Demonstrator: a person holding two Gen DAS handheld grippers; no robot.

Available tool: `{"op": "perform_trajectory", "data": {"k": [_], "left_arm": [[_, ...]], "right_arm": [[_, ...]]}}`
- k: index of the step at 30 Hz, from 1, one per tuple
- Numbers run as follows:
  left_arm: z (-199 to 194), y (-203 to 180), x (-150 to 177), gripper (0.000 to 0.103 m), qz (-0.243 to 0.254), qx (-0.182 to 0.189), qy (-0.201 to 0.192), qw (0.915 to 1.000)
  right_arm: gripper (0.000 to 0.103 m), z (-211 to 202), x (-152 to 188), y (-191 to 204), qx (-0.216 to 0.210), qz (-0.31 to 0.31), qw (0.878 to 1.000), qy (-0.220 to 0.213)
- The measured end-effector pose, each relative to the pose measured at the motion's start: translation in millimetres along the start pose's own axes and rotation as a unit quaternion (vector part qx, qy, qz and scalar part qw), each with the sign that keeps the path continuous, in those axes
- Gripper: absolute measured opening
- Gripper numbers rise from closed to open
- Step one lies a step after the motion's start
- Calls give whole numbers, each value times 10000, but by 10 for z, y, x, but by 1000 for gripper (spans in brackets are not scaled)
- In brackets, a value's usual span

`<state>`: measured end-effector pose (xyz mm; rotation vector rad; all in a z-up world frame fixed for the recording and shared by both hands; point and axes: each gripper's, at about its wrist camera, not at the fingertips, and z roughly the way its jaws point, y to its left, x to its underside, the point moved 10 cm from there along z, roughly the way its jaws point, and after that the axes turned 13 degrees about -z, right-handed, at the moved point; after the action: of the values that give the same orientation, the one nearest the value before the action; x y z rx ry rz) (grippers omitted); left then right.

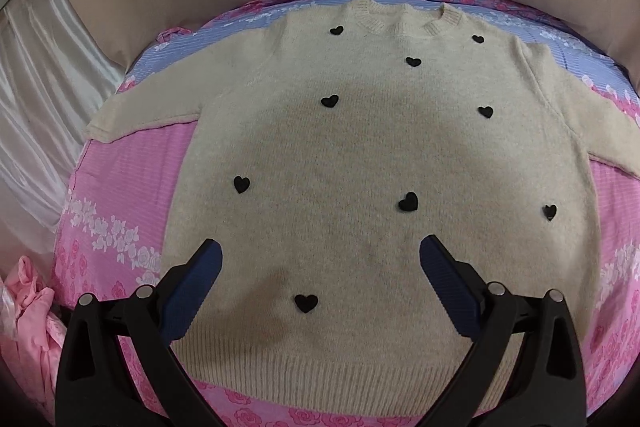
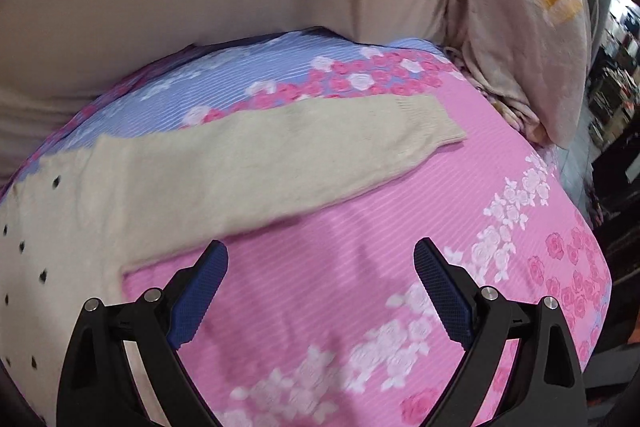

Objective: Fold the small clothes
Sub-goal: 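Grasp the cuff of the sleeve nearest the right gripper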

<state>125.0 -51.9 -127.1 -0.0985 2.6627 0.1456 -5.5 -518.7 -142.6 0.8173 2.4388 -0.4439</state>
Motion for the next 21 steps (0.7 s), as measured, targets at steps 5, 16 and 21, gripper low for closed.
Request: {"op": "perform_trajectory", "data": {"k": [5,16,21], "left_arm": [[172,-56,-72,97,-15,-104,155,9998],[419,-184,-172,97,71,-142,353,9992],[459,-153,-156,97,59,-151,421,9990]], "right_arm": [[92,549,-352,-760,236,753,9969,76],[76,1386,-327,-1535,-106,2611,9639,506],[19,1509,-378,-1453,-526,2657,9614,488]]}}
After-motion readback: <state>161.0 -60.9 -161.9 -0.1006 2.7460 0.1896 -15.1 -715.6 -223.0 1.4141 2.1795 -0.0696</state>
